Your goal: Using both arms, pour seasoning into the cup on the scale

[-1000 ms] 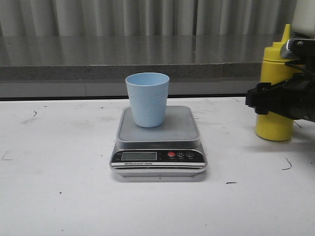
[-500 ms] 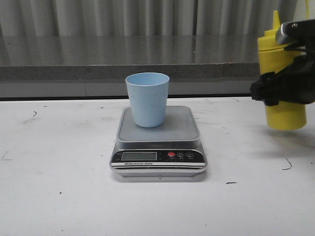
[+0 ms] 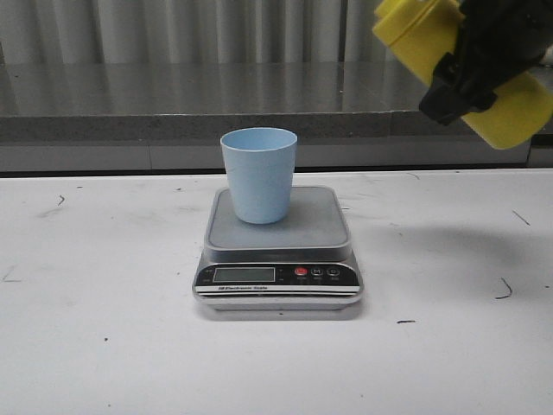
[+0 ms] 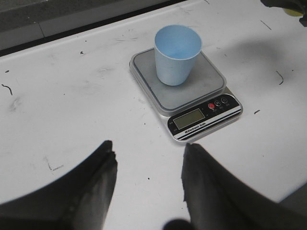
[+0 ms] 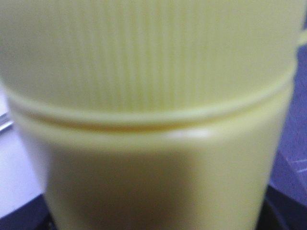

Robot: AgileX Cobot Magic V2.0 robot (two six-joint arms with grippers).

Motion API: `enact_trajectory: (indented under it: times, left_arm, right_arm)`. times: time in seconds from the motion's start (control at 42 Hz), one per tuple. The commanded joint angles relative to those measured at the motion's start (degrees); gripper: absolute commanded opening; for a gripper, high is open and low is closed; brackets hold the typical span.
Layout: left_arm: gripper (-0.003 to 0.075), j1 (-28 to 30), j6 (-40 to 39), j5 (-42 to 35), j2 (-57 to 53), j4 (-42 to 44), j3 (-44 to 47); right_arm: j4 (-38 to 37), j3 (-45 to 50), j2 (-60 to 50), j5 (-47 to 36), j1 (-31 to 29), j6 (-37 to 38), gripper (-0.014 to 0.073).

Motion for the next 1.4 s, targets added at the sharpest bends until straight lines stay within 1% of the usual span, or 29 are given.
enact_trajectory:
  times: [0.0,0.19,0.214,0.262,0.286,0.333,0.357,0.405,0.452,0.571,0.643,1.048,1.167,1.381]
  left_arm:
    - [0.0313,0.0,-0.1,-4.1,-0.3,-0.6,-1.6]
    - [0.0313,0.0,-0.1,-4.1,-0.3,-0.6,-1.6]
    - [0.0313,0.0,-0.1,-4.1,-0.3,-0.6,-1.6]
    - [0.0313,0.0,-0.1,-4.1,-0.3,-0.6,-1.6]
    - [0.0313,0.0,-0.1,-4.1,-0.3,-0.6,-1.6]
    - [0.0313,0.0,-0.1,-4.1,-0.3,-0.6,-1.6]
    - [0.0313,0.0,-0.1,-4.1,-0.3,-0.6,-1.6]
    - [0.0313,0.0,-0.1,-4.1,-0.3,-0.6,-1.6]
    - [0.0313,0.0,-0.1,-4.1,-0.3,-0.6,-1.6]
    - [0.0313,0.0,-0.1,-4.1,-0.3,-0.6,-1.6]
    - [0.0313,0.0,-0.1,-4.1,-0.3,-0.6,-1.6]
    - [0.0313,0.0,-0.1,-4.1,-0.3,-0.6,-1.6]
    - [0.0313,0.0,-0.1,-4.1,-0.3,-0.6,-1.6]
    - [0.0313,0.0,-0.1,-4.1,-0.3,-0.6,-1.6]
  right_arm:
    - [-5.1,-7.1,-1.1,2.7,2.7,-2.2,0.0301]
    - [-15.0,-15.5,3.8,13.4,7.7,0.0,0.0301]
    - [-17.7,-16.6,4.3,14.8,8.4,0.9,0.0301]
    - [-20.8,-18.1,5.5,16.6,9.2,3.2,0.0300]
    - [-24.2,-19.1,6.0,17.8,9.8,4.1,0.0300]
    - [-27.9,-20.3,7.0,19.6,10.6,6.4,0.0300]
    - [-31.4,-20.9,7.7,20.5,11.2,7.7,0.0300]
    - [-34.8,-21.5,8.4,21.6,12.0,9.4,0.0300]
    - [-40.2,-21.8,9.3,22.4,13.0,11.0,0.0300]
    - [-49.7,-21.8,10.9,23.3,14.7,11.1,0.0300]
    - [-53.6,-21.8,11.5,23.4,15.2,11.1,0.0300]
    - [-73.7,-21.8,11.8,19.5,15.5,11.1,0.0300]
    - [-76.7,-21.8,11.8,18.1,15.5,11.1,0.0300]
    - [-78.2,-21.8,11.8,16.8,15.5,10.9,0.0300]
